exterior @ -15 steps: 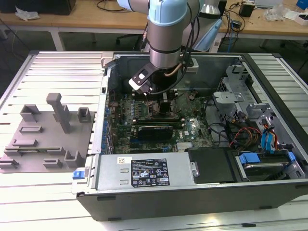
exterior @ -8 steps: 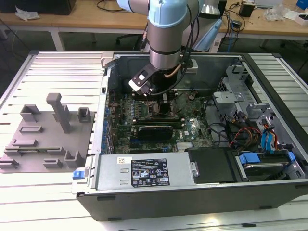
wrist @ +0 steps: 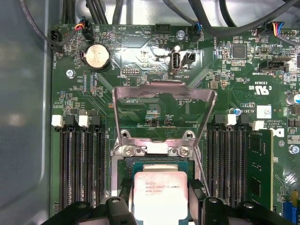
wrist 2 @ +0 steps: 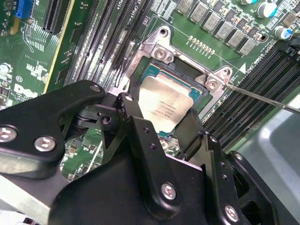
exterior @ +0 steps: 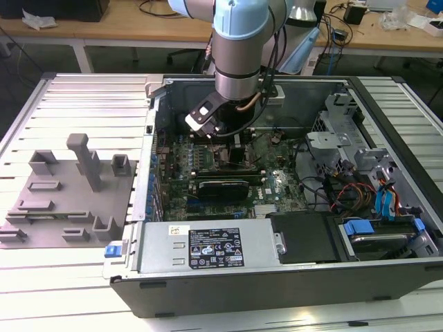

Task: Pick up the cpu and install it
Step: 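Place the cpu into insertion slot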

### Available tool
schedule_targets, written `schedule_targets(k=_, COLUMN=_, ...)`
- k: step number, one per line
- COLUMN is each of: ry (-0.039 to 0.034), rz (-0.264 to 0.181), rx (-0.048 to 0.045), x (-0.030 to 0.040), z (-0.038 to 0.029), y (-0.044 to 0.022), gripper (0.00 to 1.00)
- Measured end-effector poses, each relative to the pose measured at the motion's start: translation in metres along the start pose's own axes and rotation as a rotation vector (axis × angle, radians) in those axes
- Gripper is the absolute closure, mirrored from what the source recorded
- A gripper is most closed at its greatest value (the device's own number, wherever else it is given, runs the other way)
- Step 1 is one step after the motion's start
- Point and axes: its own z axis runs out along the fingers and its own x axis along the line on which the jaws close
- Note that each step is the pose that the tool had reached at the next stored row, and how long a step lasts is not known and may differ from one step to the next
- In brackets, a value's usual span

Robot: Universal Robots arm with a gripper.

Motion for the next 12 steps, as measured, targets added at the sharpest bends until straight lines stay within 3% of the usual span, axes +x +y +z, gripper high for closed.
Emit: schedule_targets(k=12, ry=-0.0004, rz=0.0, rx=0.0002, x=0.0022, z=0.0006, y=-0.0002, gripper=0.45)
